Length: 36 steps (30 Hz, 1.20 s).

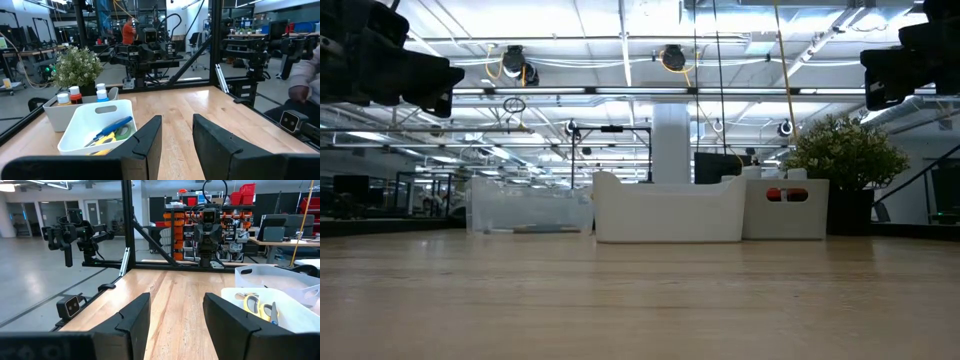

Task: Pick & Place Paint Supplies
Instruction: Return to Home Position

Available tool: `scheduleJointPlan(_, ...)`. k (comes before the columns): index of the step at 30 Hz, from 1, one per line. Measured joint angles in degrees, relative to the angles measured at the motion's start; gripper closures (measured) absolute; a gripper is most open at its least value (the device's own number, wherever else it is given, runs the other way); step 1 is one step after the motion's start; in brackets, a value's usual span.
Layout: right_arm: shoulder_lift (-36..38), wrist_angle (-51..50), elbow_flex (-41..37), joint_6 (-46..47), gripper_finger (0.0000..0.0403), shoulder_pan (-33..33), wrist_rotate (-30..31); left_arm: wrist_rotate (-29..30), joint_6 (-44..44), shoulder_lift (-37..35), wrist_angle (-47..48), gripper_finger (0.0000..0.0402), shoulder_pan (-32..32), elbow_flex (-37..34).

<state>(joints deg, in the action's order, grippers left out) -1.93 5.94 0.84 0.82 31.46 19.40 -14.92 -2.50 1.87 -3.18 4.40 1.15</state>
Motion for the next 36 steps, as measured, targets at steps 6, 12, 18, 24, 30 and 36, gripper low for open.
scheduleJointPlan(6, 0.0, 0.0, 0.0, 0.0, 0.0234, 0.0, 0.0, 0.0, 0.0, 0.0, 0.0, 0.0282, 0.0, 0.0)
scheduleJointPlan(12, 0.0, 0.0, 0.0, 0.0, 0.0232, 0.0, 0.0, 0.0, 0.0, 0.0, 0.0, 0.0282, 0.0, 0.0)
scheduleJointPlan(18, 0.0, 0.0, 0.0, 0.0, 0.0235, 0.0, 0.0, 0.0, 0.0, 0.0, 0.0, 0.0282, 0.0, 0.0)
scheduleJointPlan(24, 0.0, 0.1, 0.0, 0.0, 0.0231, 0.0, 0.0, 0.0, 0.0, 0.0, 0.0, 0.0282, 0.0, 0.0)
scheduleJointPlan(30, 0.0, 0.1, 0.0, 0.0, 0.0230, 0.0, 0.0, 0.0, 0.0, 0.0, 0.0, 0.0282, 0.0, 0.0)
scheduleJointPlan(36, 0.0, 0.1, 0.0, 0.0, 0.0229, 0.0, 0.0, 0.0, 0.0, 0.0, 0.0, 0.0282, 0.0, 0.0)
